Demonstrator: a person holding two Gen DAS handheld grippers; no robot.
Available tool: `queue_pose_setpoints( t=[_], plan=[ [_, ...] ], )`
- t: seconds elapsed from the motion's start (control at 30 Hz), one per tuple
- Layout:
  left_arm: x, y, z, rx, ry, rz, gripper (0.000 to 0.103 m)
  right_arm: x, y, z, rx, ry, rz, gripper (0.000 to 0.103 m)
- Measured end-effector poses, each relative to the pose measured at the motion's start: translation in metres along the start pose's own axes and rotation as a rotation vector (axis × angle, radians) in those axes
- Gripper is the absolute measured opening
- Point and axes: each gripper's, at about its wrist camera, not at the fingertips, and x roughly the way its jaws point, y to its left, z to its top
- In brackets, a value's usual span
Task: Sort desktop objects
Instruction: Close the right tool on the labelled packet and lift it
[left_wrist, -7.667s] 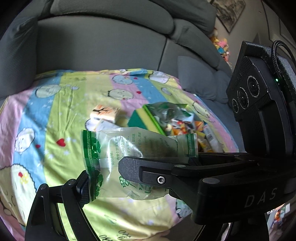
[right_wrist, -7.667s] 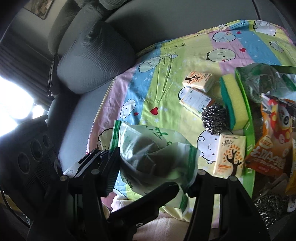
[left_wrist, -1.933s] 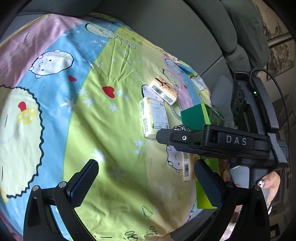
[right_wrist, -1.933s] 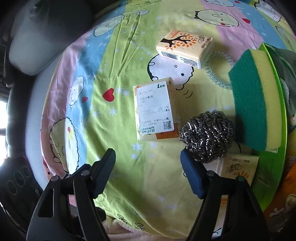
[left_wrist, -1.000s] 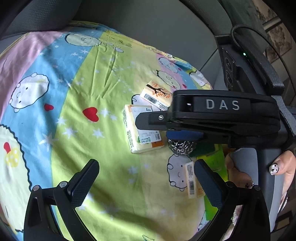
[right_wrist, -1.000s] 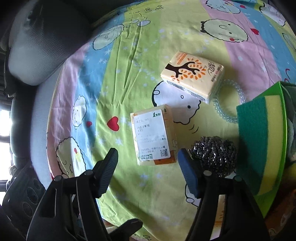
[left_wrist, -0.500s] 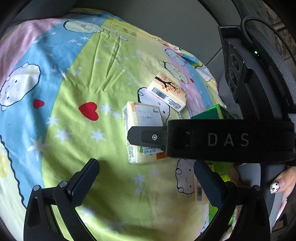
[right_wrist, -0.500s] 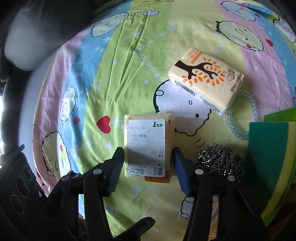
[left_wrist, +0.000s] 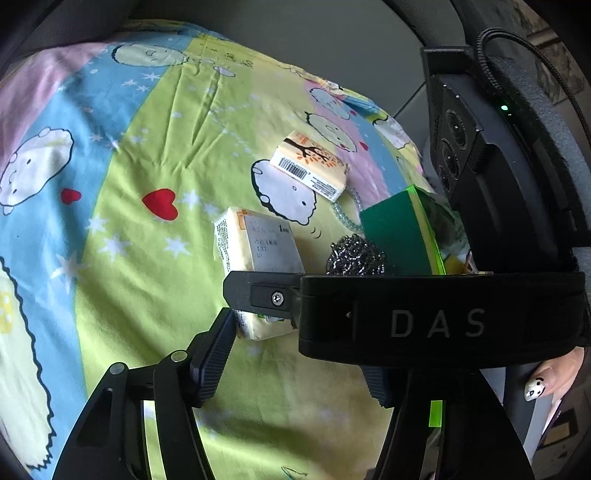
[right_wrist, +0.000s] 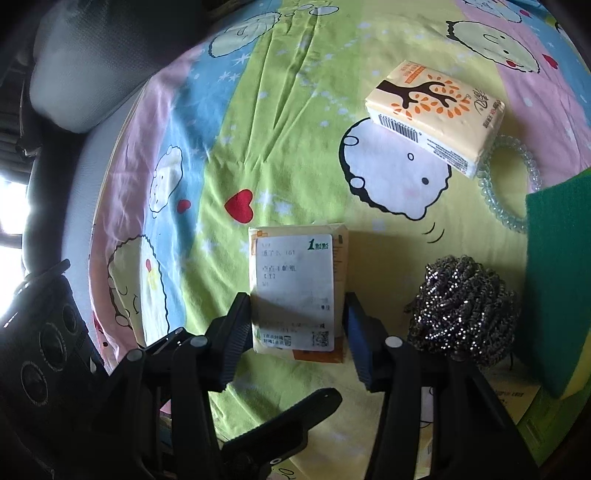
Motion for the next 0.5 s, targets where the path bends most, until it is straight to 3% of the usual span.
queue_pose_setpoints(
  t=[0.5],
  plan=[
    [-0.036,-0.031,-0.011,0.077,-0.093,-0.047,0.064,-0.037,0.013,-0.017,-0.010,-0.112,0.038,0.051]
  ],
)
